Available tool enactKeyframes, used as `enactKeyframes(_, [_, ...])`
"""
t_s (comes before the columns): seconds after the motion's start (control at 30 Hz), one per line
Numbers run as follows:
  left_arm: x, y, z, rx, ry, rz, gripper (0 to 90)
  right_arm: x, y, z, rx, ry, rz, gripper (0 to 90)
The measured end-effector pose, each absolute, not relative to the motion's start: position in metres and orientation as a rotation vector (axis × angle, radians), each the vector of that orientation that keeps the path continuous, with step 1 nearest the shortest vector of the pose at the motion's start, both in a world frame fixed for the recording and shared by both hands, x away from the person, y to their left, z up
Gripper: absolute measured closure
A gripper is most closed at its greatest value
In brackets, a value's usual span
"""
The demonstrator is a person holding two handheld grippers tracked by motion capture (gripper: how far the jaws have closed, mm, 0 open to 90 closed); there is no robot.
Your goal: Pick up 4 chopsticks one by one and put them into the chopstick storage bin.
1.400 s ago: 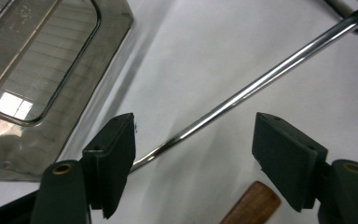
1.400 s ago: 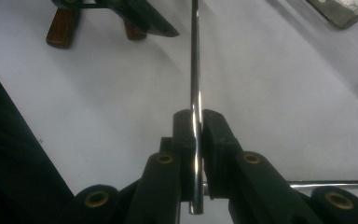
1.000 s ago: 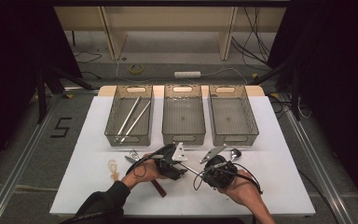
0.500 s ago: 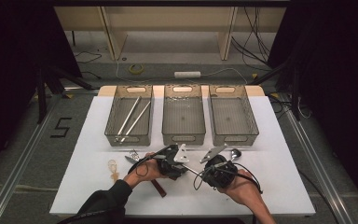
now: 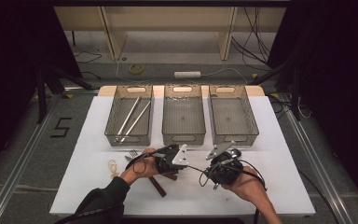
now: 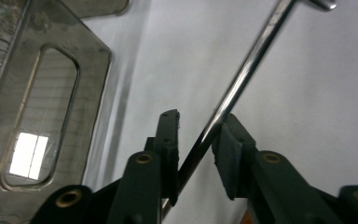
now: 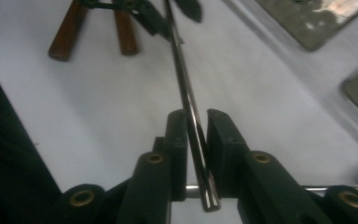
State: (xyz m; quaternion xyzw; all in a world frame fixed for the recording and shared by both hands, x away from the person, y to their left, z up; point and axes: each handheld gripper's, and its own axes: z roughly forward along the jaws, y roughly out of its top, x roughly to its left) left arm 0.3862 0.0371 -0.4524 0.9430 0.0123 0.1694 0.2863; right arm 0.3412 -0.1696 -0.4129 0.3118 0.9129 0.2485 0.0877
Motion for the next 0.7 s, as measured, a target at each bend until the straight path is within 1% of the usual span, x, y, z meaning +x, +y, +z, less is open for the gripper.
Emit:
enactKeyframes(0.1, [0.383,0.037,-0.449,2.542,-0.016,0.446,78.4,0.346,-0.176,-0.412,0.952,2.683,0.773,71.4])
enactKeyframes(0.17, [0.380,0.035,-0.449,2.559,-0.048,0.444,82.4,0.349,-0.180,-0.408,0.975,2.635,0.820,63.5])
enactKeyframes(0.3, [0.383,0.037,-0.443,2.564,-0.004,0.455,84.4,0.352,-0.191,-0.398,1.020,2.528,0.955,53.1])
enactKeyframes(0.5, [0.388,0.046,-0.434,2.543,0.104,0.463,84.5,0.352,-0.204,-0.390,1.078,2.434,1.088,47.4])
enactKeyframes(0.57, [0.389,0.049,-0.430,2.553,0.123,0.467,84.4,0.351,-0.205,-0.389,1.077,2.406,1.104,45.4])
enactKeyframes(0.7, [0.392,0.057,-0.425,2.540,0.231,0.461,84.5,0.345,-0.204,-0.385,1.056,2.361,1.072,43.9])
